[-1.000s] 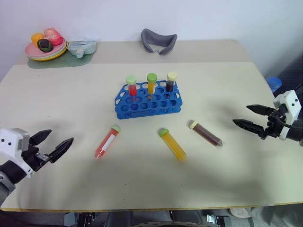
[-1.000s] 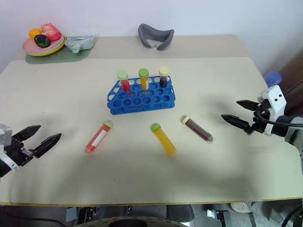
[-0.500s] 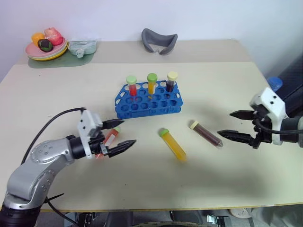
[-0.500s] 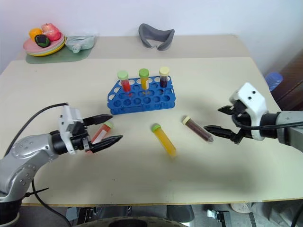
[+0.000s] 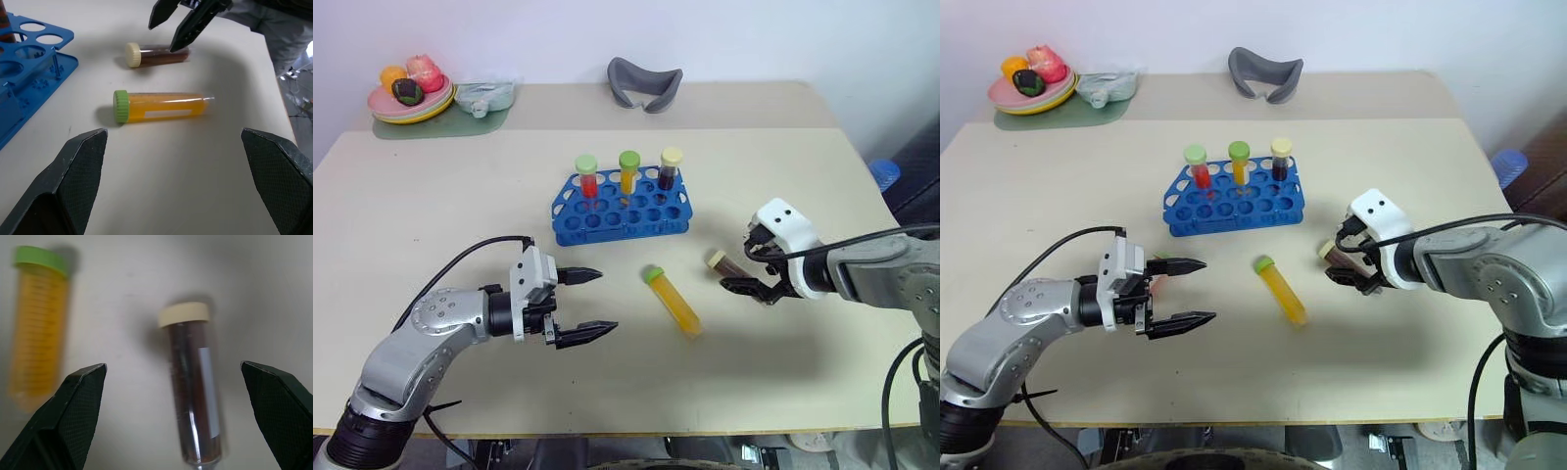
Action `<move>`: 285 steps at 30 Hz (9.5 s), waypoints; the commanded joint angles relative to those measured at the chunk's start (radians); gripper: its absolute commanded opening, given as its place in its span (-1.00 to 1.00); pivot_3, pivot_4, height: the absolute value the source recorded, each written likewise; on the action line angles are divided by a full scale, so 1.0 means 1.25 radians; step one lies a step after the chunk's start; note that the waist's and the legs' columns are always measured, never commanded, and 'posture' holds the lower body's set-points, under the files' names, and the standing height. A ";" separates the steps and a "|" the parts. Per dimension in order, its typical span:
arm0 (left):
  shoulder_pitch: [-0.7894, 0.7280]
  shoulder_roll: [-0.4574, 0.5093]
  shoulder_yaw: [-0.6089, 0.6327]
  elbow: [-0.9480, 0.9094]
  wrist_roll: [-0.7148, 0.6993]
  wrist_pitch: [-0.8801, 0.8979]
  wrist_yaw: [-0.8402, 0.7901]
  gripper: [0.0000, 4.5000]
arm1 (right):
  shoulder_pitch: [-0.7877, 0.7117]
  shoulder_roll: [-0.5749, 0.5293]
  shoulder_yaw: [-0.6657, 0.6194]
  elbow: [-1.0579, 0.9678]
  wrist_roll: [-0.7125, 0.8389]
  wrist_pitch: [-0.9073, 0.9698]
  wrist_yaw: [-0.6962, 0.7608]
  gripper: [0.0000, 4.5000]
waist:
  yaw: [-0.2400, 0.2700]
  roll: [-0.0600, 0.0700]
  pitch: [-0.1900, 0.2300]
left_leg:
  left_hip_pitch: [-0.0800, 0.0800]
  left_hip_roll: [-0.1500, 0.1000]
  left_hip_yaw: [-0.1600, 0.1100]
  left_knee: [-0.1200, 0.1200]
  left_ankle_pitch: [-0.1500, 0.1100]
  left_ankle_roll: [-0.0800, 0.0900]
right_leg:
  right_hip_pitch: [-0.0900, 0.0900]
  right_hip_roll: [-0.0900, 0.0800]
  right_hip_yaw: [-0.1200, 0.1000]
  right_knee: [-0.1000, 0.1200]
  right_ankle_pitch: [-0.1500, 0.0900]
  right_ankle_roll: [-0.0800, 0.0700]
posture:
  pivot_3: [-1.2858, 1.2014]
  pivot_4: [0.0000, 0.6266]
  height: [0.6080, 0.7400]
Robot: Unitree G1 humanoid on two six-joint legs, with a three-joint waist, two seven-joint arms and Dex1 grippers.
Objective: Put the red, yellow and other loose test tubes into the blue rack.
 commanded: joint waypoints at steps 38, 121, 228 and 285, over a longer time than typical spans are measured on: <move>0.042 -0.007 0.004 -0.036 0.031 -0.042 0.031 1.00 | -0.218 0.006 0.330 0.248 0.043 0.005 -0.100 -0.60 | 0.001 0.000 0.000 | -0.003 0.000 0.000 0.001 0.000 0.000 | -0.004 0.000 0.000 0.003 0.000 0.000 | 0.03 -0.52 1.00; 0.044 -0.002 0.160 0.090 0.010 -0.058 0.073 1.00 | 0.147 0.223 -0.103 -0.223 -0.168 -0.361 0.166 0.97 | -0.019 0.001 0.000 | -0.006 0.000 -0.002 0.003 0.002 -0.003 | -0.009 0.001 -0.001 0.010 0.000 0.000 | 0.03 -0.52 1.00; 0.075 -0.032 0.173 0.092 0.038 -0.104 0.076 1.00 | -0.315 0.171 0.304 0.013 0.405 -0.442 -0.530 -0.52 | -0.014 0.003 0.000 | -0.013 0.001 -0.004 0.008 -0.002 0.004 | -0.012 0.002 -0.002 0.007 0.000 0.000 | 0.03 -0.52 1.00; 0.105 -0.140 0.228 0.126 -0.025 -0.188 0.094 1.00 | 0.012 0.759 0.180 0.593 -0.701 -1.414 0.027 -0.52 | -0.021 0.003 0.000 | -0.009 0.001 -0.003 0.009 0.000 0.001 | -0.009 0.001 -0.002 0.010 0.000 0.000 | 0.03 -0.52 1.00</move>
